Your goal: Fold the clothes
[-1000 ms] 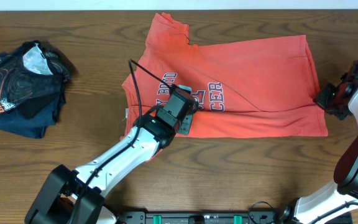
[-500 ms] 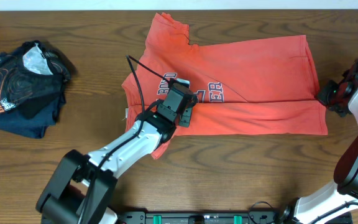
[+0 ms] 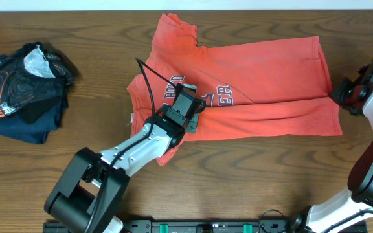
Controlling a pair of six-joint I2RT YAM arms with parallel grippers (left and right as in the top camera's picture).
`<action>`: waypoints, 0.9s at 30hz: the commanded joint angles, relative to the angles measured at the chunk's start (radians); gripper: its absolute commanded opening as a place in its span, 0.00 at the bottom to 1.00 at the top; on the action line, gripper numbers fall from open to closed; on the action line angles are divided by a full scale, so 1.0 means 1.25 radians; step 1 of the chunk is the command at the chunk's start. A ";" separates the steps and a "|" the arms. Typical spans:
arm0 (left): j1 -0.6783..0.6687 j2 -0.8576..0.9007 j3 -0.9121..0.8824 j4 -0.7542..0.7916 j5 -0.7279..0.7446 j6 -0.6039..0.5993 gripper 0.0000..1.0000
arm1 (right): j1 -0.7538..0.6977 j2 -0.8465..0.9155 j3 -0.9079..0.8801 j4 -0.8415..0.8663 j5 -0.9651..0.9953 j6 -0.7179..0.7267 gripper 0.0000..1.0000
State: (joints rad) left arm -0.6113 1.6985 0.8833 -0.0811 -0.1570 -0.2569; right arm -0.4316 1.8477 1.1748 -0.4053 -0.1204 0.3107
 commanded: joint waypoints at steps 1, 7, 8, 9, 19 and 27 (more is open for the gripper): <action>0.005 0.012 0.019 0.007 -0.019 0.013 0.06 | 0.014 0.009 -0.005 0.008 -0.003 0.008 0.01; 0.005 0.012 0.019 0.012 -0.019 0.013 0.06 | 0.033 0.009 -0.005 0.020 -0.001 0.008 0.01; 0.005 0.012 0.019 0.012 -0.019 0.013 0.06 | 0.037 0.009 -0.005 0.020 0.002 0.008 0.01; 0.005 0.012 0.019 0.012 -0.019 0.013 0.06 | 0.039 0.009 -0.005 0.020 0.007 0.008 0.01; 0.005 -0.008 0.020 -0.005 -0.019 0.016 0.43 | 0.037 0.009 -0.005 -0.033 0.050 0.008 0.49; 0.005 -0.129 0.022 -0.117 -0.015 0.016 0.58 | 0.038 0.009 -0.005 -0.157 0.052 0.004 0.37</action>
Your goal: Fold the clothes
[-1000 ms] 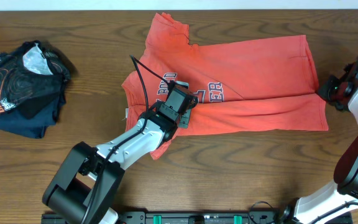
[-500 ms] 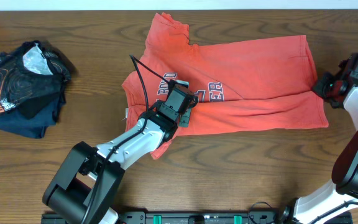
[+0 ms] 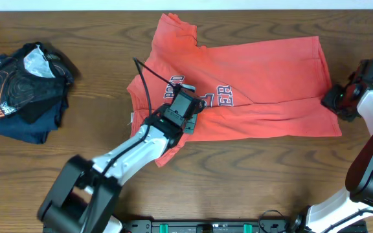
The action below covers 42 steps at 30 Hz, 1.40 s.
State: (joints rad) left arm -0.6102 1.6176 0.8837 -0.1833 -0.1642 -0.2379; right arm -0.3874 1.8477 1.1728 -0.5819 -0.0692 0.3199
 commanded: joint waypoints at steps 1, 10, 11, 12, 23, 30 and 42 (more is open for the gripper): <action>0.004 -0.084 0.021 -0.069 -0.001 -0.002 0.58 | 0.003 0.009 -0.004 -0.025 0.011 -0.003 0.36; 0.003 -0.099 0.013 -0.191 0.096 -0.059 0.59 | 0.003 0.009 -0.066 -0.010 0.016 -0.005 0.27; 0.003 -0.093 0.013 -0.190 0.096 -0.059 0.59 | 0.003 0.009 -0.080 0.000 0.016 -0.005 0.27; 0.003 -0.089 0.013 -0.190 0.096 -0.059 0.59 | 0.003 0.009 -0.091 0.009 0.016 -0.005 0.27; -0.014 -0.080 0.008 -0.196 0.233 -0.059 0.59 | 0.003 0.009 -0.150 0.073 0.016 -0.005 0.26; -0.045 -0.007 0.008 -0.170 0.233 -0.059 0.59 | 0.003 0.009 -0.150 0.070 0.016 -0.005 0.26; -0.051 0.059 0.008 -0.077 0.099 -0.059 0.44 | 0.003 0.009 -0.150 0.069 0.016 -0.005 0.26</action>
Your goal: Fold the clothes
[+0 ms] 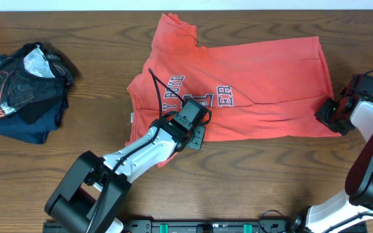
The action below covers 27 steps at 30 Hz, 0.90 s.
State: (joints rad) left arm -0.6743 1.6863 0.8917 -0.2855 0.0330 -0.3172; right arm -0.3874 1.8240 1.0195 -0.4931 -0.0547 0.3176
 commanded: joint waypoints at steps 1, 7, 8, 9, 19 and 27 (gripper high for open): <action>0.001 0.004 0.002 0.008 -0.061 0.005 0.40 | 0.003 0.028 -0.028 -0.002 0.005 -0.004 0.25; 0.001 0.007 0.002 0.024 -0.064 0.005 0.28 | 0.003 0.028 -0.028 -0.001 0.005 -0.004 0.26; 0.001 0.007 0.002 0.024 -0.064 0.005 0.20 | 0.003 0.028 -0.028 -0.001 0.005 -0.004 0.26; 0.001 0.007 0.002 0.024 -0.068 0.005 0.12 | 0.003 0.028 -0.028 -0.001 0.005 -0.004 0.26; 0.002 -0.046 0.017 0.025 -0.120 0.011 0.06 | 0.003 0.028 -0.028 0.000 0.005 -0.004 0.26; 0.054 -0.073 0.025 0.130 -0.142 0.049 0.06 | 0.003 0.028 -0.028 0.001 0.005 -0.004 0.25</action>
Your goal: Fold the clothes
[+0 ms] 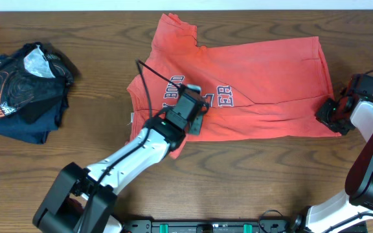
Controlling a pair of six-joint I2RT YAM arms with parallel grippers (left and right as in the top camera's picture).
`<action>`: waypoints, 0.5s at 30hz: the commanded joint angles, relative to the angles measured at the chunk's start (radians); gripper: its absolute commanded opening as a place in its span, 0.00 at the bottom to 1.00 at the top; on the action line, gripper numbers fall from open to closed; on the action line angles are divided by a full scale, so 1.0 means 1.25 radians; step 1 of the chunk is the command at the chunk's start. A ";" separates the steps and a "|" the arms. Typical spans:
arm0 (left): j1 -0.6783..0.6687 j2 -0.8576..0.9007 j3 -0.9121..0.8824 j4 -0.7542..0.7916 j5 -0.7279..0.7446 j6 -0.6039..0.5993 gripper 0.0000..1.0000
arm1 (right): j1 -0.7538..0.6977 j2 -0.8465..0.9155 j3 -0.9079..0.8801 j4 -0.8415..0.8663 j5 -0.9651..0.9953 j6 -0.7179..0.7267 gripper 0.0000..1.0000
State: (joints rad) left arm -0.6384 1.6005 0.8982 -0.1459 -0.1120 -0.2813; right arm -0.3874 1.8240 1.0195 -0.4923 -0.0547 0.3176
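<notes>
An orange-red T-shirt [264, 71] with white lettering lies spread on the wooden table, its lower part doubled over along a crease. My left gripper [192, 110] hangs over the shirt's lower left, by the lettering, and its fingers are hidden under the wrist. My right gripper [325, 115] sits at the shirt's lower right corner, touching or just beside the edge. Neither jaw shows clearly from above.
A pile of dark folded clothes [21, 90] lies at the table's left side. Bare wood [271, 175] runs along the front edge below the shirt.
My left gripper has moved from the shirt's lower hem back up onto the lettering area. The right gripper and the shirt look unchanged.
At first my left gripper stood on the shirt's lettering and the right one was off the shirt's right edge. The right then came closer, reaching the lower right corner while the left dropped to the hem. Now the left is back up on the lettering.
</notes>
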 commanded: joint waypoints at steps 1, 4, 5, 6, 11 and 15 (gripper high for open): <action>0.033 0.000 0.020 0.031 -0.025 0.021 0.06 | 0.003 0.028 -0.028 0.001 0.005 -0.004 0.26; 0.056 0.009 0.020 0.067 -0.025 0.021 0.11 | 0.003 0.028 -0.028 0.000 0.005 -0.004 0.26; 0.062 0.009 0.020 0.076 -0.025 0.021 0.13 | 0.003 0.028 -0.028 -0.001 0.005 -0.004 0.26; 0.067 0.009 0.020 0.080 -0.025 0.021 0.15 | 0.003 0.028 -0.028 -0.002 0.005 -0.004 0.26; 0.090 0.007 0.028 0.062 -0.025 0.022 0.36 | 0.003 0.028 -0.028 -0.004 0.005 -0.004 0.26; 0.100 -0.008 0.038 -0.013 -0.026 0.055 0.48 | 0.003 0.028 -0.028 -0.007 0.005 -0.004 0.26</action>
State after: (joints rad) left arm -0.5243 1.6009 0.9100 -0.1173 -0.1318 -0.2401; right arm -0.3874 1.8240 1.0195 -0.4938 -0.0547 0.3176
